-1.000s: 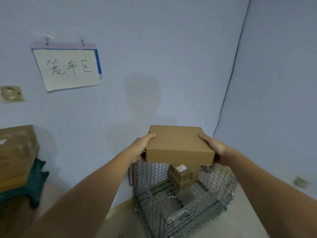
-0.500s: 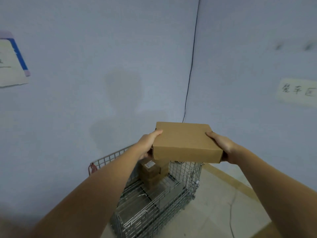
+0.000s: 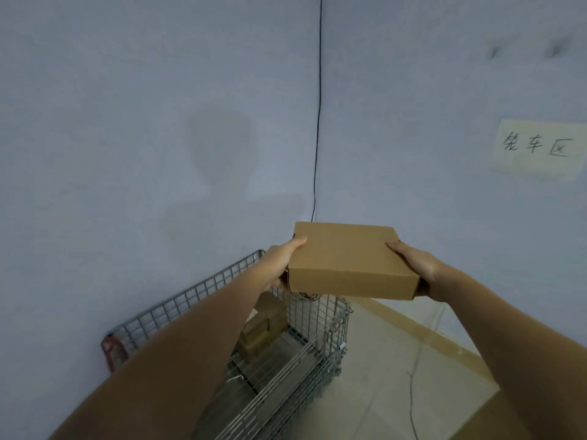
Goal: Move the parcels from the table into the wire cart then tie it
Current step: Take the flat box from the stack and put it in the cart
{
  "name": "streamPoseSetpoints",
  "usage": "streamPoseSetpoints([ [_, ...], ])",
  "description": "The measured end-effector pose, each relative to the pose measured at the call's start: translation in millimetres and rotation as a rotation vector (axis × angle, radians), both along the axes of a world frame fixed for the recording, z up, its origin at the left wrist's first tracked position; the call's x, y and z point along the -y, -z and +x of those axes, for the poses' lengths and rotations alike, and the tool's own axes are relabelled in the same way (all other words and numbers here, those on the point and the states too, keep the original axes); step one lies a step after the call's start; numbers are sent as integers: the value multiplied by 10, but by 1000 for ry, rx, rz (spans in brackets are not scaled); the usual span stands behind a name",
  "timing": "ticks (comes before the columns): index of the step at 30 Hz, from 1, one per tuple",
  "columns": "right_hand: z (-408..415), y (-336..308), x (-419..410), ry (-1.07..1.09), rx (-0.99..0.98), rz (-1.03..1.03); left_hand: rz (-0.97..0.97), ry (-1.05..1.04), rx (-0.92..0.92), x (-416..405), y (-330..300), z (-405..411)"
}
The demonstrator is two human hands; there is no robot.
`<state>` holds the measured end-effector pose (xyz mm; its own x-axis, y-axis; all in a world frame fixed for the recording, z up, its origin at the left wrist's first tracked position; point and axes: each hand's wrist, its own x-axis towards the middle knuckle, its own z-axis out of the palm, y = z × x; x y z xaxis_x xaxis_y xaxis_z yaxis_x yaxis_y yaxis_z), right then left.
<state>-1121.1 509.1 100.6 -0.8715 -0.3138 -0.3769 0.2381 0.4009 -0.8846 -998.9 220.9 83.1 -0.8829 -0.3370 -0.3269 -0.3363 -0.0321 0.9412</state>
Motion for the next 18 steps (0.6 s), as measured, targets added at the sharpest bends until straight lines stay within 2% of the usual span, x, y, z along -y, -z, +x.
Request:
streamPoseSetpoints([
  [8, -1252, 59, 206, -166, 9, 17, 23, -208, 37, -61, 90, -815],
  [18, -2414, 203, 1270, -390, 61, 12, 81, -453, 73, 627, 313, -1467],
])
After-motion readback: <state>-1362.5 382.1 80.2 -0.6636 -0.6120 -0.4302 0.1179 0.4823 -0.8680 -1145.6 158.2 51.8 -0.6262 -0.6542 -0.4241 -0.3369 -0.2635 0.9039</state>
